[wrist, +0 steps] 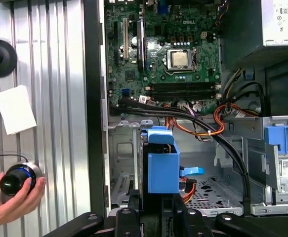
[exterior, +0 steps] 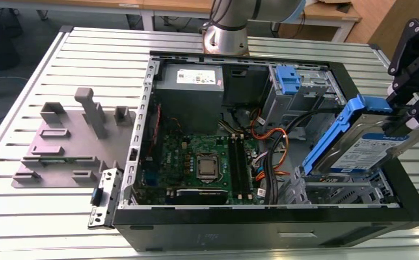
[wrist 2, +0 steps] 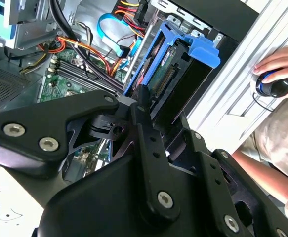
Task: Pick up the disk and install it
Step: 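Pick up the disk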
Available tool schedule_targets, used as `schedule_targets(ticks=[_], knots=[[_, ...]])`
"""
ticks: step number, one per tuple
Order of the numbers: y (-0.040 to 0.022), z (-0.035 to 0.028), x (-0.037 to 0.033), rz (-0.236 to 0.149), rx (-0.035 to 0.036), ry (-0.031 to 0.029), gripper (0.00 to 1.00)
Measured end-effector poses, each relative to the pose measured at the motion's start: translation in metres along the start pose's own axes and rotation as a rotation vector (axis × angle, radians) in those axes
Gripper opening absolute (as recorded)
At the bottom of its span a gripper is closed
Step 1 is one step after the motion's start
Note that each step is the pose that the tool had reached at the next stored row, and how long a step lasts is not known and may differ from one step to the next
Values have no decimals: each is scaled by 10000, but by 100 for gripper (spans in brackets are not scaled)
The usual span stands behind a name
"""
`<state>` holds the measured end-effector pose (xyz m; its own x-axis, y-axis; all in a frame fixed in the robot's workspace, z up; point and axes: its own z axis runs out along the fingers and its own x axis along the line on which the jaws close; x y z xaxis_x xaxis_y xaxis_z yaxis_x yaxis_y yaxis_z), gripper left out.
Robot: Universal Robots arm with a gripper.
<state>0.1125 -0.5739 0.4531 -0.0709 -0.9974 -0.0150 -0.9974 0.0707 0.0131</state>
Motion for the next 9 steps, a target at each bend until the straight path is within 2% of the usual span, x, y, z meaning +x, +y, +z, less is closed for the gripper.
schedule_targets(ticks=[9], knots=[[-1,13,4,-1,-2,5,35]])
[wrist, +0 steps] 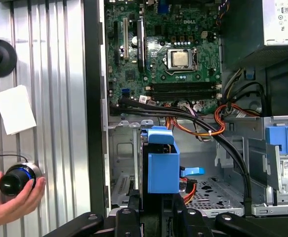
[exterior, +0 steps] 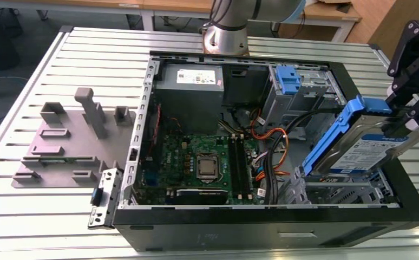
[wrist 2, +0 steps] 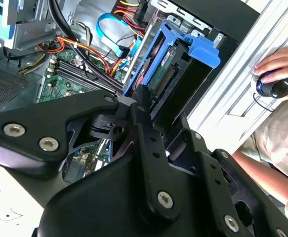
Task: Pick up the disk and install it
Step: 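Pick up the disk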
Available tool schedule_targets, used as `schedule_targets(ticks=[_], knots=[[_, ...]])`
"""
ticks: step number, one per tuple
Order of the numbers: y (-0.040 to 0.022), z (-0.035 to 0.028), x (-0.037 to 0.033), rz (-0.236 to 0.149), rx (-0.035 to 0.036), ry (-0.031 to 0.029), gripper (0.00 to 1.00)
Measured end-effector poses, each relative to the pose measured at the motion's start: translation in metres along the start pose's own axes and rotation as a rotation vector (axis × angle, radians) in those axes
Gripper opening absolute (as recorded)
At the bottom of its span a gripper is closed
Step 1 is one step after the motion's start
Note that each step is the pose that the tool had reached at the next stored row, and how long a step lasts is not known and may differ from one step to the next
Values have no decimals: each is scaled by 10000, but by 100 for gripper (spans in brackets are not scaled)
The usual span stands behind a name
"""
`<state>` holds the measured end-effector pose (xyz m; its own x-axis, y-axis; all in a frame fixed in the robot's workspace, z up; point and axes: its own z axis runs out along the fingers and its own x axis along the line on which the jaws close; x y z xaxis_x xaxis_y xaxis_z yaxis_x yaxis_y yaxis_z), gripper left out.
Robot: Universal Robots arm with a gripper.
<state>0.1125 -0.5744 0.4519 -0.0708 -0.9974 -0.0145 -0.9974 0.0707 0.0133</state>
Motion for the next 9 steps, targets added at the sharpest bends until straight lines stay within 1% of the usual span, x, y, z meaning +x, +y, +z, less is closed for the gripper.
schedule_targets(ticks=[4,9], knots=[[0,3,0,-20,0,0,35],[0,15,0,-195,-2,12,35]])
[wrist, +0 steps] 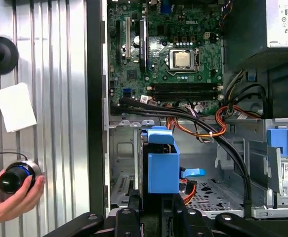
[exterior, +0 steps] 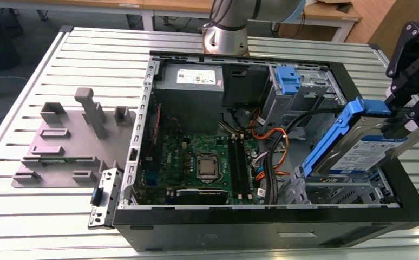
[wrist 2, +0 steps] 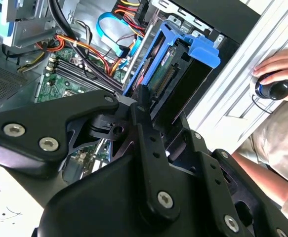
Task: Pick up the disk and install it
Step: 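Pick up the disk, then insert the disk into the insertion slot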
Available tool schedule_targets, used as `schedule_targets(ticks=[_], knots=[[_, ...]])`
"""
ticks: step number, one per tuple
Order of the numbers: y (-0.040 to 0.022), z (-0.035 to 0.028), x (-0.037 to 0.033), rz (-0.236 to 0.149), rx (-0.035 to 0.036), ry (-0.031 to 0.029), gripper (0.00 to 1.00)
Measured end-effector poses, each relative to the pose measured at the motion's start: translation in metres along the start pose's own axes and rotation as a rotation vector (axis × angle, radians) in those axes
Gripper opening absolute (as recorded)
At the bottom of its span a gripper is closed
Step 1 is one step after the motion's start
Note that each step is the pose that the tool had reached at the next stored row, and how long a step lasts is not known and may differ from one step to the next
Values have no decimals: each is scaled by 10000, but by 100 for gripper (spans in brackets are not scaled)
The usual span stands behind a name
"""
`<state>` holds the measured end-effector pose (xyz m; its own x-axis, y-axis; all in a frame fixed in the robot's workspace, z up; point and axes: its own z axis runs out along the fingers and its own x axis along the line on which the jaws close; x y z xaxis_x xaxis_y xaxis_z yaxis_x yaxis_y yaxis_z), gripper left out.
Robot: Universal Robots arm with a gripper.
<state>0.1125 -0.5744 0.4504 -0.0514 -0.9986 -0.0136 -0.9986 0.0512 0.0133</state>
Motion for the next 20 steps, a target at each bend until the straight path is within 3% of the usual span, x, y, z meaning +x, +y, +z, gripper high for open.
schedule_targets(ticks=[13,20], knots=[[0,34,0,-27,0,11,35],[0,125,2,-26,1,14,35]])
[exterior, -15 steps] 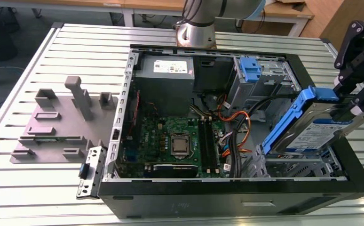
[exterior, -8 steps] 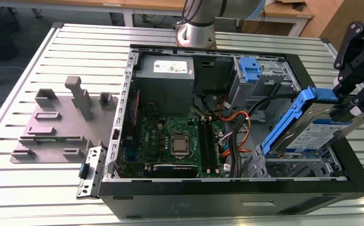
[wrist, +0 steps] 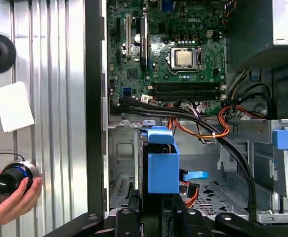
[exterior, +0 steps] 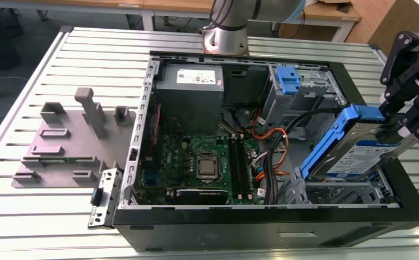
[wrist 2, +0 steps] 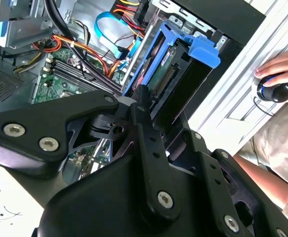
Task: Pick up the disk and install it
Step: 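Insert the disk into the insertion slot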
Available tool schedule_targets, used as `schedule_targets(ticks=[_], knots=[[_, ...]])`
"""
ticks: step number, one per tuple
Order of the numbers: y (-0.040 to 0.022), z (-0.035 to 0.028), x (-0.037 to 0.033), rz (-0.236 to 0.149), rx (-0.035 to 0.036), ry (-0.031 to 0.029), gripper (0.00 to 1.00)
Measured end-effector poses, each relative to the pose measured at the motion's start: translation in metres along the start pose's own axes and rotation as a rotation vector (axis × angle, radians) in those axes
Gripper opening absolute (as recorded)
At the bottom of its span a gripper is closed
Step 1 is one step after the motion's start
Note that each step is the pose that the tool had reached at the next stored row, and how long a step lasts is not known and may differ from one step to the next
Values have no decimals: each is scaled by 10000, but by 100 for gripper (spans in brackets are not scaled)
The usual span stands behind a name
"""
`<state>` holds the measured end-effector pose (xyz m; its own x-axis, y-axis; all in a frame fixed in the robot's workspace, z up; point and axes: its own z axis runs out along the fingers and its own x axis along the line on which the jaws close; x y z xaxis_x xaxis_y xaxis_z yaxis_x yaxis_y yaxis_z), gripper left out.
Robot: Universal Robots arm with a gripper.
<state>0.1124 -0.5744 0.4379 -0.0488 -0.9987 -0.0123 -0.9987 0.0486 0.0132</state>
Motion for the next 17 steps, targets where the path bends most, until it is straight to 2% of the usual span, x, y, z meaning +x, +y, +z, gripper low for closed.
schedule_targets(ticks=[17], knots=[[-4,308,4,0,0,9,35]])
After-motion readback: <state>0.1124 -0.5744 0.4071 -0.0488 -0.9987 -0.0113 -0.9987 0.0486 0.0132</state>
